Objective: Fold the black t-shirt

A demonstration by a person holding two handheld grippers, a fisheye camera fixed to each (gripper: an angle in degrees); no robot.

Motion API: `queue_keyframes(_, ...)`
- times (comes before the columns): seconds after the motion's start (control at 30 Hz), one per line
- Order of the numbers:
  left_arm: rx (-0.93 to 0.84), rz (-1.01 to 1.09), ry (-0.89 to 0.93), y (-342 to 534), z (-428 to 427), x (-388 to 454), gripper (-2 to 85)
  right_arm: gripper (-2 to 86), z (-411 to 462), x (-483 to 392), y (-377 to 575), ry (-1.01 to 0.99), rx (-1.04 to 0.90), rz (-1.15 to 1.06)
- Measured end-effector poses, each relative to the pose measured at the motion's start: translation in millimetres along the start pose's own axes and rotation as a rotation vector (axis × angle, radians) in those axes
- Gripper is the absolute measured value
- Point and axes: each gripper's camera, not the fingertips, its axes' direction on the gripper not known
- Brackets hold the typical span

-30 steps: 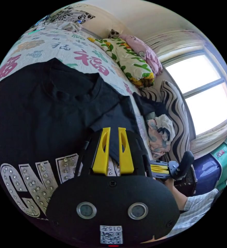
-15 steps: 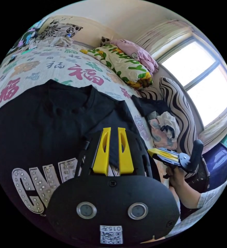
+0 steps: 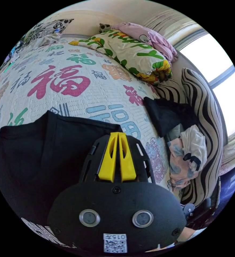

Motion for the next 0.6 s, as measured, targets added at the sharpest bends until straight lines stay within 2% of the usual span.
queue_keyframes(0.1,0.094,-0.028,-0.024,-1,-33,-18,-0.8,-0.6,4,-3,-2,-0.029,-0.001,-0.004)
queue_keyframes(0.23,0.24,-0.023,0.255,44,-112,-51,-0.2,-0.5,5,-8,0,-0.052,-0.028,-0.014)
queue_keyframes(0.33,0.329,0.002,0.283,124,-192,-78,2.7,-0.5,-6,-26,-1,-0.04,0.007,-0.063)
queue_keyframes(0.4,0.372,-0.036,0.208,184,-243,-100,6.3,-0.4,-14,-45,-10,-0.073,0.032,-0.119)
queue_keyframes(0.57,0.459,-0.288,-0.265,357,-388,-175,8.3,0.7,-14,-117,-65,-0.369,0.026,-0.284)
queue_keyframes(0.6,0.472,-0.312,-0.303,370,-403,-184,8.5,1.3,-10,-140,-81,-0.414,0.024,-0.324)
